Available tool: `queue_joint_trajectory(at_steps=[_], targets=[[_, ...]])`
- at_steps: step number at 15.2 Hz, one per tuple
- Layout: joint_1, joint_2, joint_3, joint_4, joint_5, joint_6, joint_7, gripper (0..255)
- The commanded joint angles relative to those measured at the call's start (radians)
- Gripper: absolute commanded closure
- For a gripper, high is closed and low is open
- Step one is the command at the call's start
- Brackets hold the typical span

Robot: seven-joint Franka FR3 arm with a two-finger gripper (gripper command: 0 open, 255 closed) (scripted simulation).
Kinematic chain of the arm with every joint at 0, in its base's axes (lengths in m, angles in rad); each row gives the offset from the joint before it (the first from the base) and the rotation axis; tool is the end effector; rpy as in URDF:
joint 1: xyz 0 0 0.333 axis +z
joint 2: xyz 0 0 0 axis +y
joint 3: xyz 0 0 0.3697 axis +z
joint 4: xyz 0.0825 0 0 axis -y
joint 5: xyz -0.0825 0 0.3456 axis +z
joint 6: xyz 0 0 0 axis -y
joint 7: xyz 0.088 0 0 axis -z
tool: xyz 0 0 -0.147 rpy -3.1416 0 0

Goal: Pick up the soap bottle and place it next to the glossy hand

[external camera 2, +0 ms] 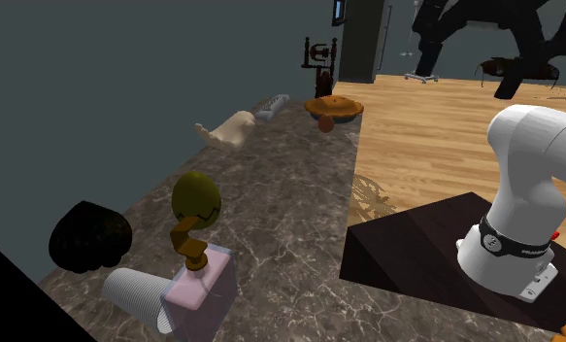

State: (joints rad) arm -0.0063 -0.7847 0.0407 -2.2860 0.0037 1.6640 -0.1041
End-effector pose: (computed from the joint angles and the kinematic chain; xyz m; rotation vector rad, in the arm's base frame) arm 0.2467 0.0146 0.6282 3.0935 0.1997 0.2503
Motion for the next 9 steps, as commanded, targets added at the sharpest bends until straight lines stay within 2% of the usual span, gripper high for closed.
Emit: queue_joint_trajectory(at_steps=[1,9], targets=[[0.000,0.000,0.000,0.000,0.000,0.000,0.000,0],[-0.006,0.223,-0.086,-0.010,-0.031,0.196,-0.136,0]])
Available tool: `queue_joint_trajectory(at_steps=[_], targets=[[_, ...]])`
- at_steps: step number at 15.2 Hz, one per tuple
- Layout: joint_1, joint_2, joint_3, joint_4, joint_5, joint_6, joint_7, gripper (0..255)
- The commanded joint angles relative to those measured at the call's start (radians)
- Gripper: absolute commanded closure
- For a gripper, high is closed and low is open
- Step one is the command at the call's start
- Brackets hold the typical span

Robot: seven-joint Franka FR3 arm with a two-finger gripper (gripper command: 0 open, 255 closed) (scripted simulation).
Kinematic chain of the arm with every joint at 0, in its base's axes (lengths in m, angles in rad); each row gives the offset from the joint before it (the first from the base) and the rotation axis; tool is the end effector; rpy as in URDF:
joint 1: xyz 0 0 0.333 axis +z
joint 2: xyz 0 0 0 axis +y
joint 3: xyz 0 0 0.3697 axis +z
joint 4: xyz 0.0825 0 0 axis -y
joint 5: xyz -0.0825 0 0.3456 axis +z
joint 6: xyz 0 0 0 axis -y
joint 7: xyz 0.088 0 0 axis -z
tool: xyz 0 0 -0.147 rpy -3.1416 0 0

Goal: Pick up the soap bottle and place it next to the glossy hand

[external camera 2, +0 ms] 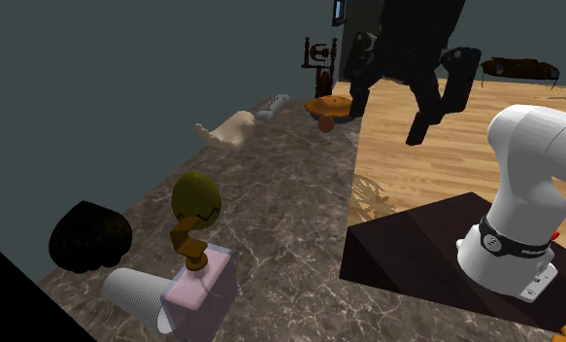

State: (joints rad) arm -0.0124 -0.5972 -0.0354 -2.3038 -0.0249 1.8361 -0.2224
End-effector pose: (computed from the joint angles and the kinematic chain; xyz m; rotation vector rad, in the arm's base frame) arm 0.3196 -0.0213 0.5855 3.1005 0.2867 0.1988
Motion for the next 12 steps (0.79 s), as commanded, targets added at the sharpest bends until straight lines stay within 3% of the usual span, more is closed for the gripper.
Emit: queue_joint_trajectory(at_steps=[1,12], targets=[[0.000,0.068,-0.020,0.013,-0.004,0.046,-0.035,0],[-0.003,0.462,-0.110,0.156,0.021,0.244,-0.225,0]])
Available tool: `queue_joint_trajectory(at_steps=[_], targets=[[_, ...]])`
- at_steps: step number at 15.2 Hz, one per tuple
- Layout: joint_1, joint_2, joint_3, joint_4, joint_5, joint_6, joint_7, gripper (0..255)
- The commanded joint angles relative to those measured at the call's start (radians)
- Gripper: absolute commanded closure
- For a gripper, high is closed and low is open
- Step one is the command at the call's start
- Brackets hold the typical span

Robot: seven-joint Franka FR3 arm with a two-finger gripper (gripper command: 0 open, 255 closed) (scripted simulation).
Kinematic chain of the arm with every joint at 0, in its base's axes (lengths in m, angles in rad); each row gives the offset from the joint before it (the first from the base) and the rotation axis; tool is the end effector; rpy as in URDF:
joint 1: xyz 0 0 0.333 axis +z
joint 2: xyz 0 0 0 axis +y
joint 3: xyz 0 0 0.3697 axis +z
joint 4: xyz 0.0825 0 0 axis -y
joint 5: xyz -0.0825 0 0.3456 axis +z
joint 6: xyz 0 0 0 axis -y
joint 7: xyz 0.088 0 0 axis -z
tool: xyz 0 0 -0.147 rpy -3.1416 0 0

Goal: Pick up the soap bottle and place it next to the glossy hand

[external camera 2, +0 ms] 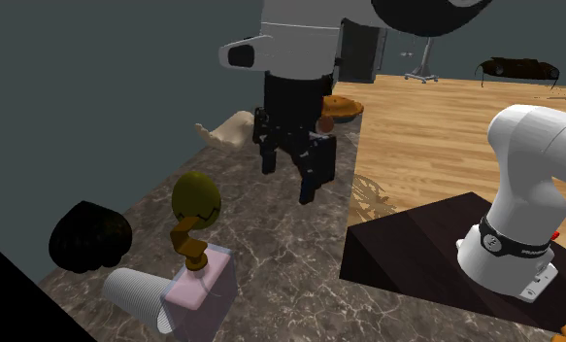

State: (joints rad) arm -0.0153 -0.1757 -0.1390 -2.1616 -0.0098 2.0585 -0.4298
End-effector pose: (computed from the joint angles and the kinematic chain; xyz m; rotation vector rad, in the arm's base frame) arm 0.4587 -0.0755 0.5065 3.1030 0.4389 0.1135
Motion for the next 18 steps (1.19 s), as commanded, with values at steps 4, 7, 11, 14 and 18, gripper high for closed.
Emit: queue_joint_trajectory(at_steps=[4,7,11,14,18], targets=[[-0.007,0.197,-0.023,0.104,0.034,0.064,-0.089,0],[-0.017,0.316,-0.028,0.186,0.058,0.084,-0.140,0],[-0.038,0.477,-0.025,0.315,0.086,0.094,-0.200,0],[-0.043,0.517,-0.022,0.329,0.093,0.117,-0.211,0],[-0.044,0.544,-0.019,0.310,0.100,0.161,-0.215,0]])
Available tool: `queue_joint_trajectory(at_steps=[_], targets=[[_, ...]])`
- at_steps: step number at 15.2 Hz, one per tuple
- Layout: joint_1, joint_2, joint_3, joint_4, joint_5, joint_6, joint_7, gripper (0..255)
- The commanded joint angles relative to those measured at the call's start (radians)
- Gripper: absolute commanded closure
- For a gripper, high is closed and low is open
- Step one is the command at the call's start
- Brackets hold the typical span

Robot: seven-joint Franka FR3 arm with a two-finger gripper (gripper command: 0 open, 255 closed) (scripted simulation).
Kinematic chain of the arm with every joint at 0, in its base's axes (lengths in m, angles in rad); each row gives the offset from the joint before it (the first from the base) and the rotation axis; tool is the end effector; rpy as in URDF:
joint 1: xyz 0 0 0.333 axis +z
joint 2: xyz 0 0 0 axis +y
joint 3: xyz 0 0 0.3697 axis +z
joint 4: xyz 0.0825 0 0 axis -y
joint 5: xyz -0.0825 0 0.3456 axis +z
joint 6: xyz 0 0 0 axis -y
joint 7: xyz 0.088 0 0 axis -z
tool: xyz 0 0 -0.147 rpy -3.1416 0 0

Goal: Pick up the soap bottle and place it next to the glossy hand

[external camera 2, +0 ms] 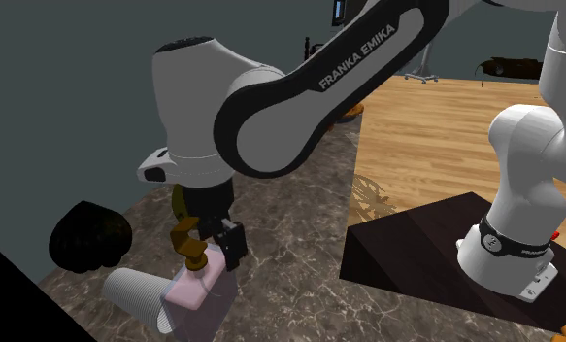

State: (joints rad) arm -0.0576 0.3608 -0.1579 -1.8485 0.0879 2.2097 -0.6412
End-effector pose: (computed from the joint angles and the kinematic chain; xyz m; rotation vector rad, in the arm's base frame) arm 0.6109 -0.1196 0.3655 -3.0728 -0.5967 -0.0182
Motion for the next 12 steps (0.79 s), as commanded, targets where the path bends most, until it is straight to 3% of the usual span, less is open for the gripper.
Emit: queue_joint_trajectory(at_steps=[1,9,10,12], targets=[[-0.002,0.014,0.001,-0.007,0.004,0.021,-0.004,0],[-0.003,0.018,0.001,-0.009,0.005,0.027,-0.005,0],[-0.003,0.018,0.001,-0.009,0.005,0.027,-0.005,255],[-0.003,0.019,0.001,-0.008,0.005,0.027,-0.005,255]])
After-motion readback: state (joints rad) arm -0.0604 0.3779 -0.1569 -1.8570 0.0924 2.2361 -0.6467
